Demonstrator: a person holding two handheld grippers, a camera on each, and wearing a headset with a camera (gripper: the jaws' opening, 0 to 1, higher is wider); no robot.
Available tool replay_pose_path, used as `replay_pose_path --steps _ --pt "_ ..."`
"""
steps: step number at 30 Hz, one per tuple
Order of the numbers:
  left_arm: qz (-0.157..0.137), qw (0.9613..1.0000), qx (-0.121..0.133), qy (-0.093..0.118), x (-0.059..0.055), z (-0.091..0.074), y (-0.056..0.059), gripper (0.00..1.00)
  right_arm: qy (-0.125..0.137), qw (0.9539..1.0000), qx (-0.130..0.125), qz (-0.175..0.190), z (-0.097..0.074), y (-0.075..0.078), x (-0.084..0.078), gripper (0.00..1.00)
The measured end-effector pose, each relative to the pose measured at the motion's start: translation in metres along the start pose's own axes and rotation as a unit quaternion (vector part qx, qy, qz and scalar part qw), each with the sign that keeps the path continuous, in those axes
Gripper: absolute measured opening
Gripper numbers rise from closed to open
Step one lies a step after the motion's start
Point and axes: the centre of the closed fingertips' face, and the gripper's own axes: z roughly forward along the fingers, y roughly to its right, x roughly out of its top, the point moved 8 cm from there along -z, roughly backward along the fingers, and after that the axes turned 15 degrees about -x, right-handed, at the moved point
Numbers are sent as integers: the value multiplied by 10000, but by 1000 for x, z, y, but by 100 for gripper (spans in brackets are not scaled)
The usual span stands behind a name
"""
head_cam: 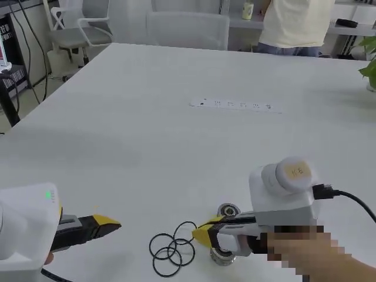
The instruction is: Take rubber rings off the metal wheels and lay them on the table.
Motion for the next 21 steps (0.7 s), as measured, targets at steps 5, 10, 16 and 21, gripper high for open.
replay_pose_path --steps 5,10,16,21 --pt "-4 10000 27 9 0 -1 0 81 25 10000 -19 39 -1 2 2 9" --pt "4 10000 49 40 1 -1 -1 81 96 9999 -23 60 -5 1 5 10" --pt "9 10000 52 45 0 -2 -1 81 256 9997 -10 -11 -8 1 10 14" --pt "1 9999 83 100 1 -3 -1 81 363 9993 29 7 -12 0 15 23"
